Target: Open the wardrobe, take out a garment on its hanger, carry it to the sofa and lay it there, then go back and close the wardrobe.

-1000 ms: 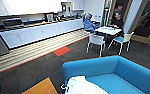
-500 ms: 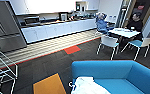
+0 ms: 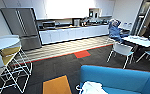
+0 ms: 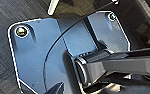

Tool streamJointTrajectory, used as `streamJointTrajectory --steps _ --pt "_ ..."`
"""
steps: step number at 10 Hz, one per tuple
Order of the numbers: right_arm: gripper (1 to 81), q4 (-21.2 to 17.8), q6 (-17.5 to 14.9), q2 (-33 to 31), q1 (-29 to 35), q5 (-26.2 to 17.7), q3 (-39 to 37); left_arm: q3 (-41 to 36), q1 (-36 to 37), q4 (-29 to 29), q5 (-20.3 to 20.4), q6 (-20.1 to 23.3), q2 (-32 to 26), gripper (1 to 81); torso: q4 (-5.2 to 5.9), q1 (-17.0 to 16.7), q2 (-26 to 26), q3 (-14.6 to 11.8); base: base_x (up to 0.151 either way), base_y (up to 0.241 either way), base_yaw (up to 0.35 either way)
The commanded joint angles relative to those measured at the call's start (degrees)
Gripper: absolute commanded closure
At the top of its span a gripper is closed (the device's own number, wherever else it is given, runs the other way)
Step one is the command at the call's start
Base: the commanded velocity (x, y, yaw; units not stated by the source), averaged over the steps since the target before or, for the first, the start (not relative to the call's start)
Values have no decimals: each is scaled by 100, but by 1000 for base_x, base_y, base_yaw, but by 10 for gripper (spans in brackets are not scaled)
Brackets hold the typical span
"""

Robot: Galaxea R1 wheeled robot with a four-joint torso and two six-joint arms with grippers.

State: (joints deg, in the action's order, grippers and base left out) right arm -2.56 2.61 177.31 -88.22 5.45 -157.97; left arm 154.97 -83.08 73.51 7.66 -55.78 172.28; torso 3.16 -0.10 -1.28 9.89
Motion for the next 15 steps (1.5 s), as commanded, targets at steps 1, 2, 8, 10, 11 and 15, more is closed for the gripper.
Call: streamJointTrajectory --steps 1,2,8,10,11,15 --pt "10 -16 -15 17 116 -370 -5 -10 191 67 -203 6 9 10 0 10 2 9 0 0 336" --pt "10 -16 -15 0 107 -378 -23 -2 200 67 -203 14 26 10 0 10 0 -35 0 0 337" --pt "10 -25 12 -53 98 -378 -75 -10 253 67 -449 68 132 10 0 10 0 -15 0 0 337" --pt "10 -25 12 -62 107 -378 -75 -10 261 67 -449 68 141 10 0 10 0 -15 0 0 337" --pt "10 -25 12 -62 107 -378 -67 -10 261 67 -449 68 141 10 0 10 0 -15 0 0 337" --pt "10 -16 12 -53 125 -378 -58 -10 253 67 -458 68 132 10 0 10 0 -15 0 0 337"
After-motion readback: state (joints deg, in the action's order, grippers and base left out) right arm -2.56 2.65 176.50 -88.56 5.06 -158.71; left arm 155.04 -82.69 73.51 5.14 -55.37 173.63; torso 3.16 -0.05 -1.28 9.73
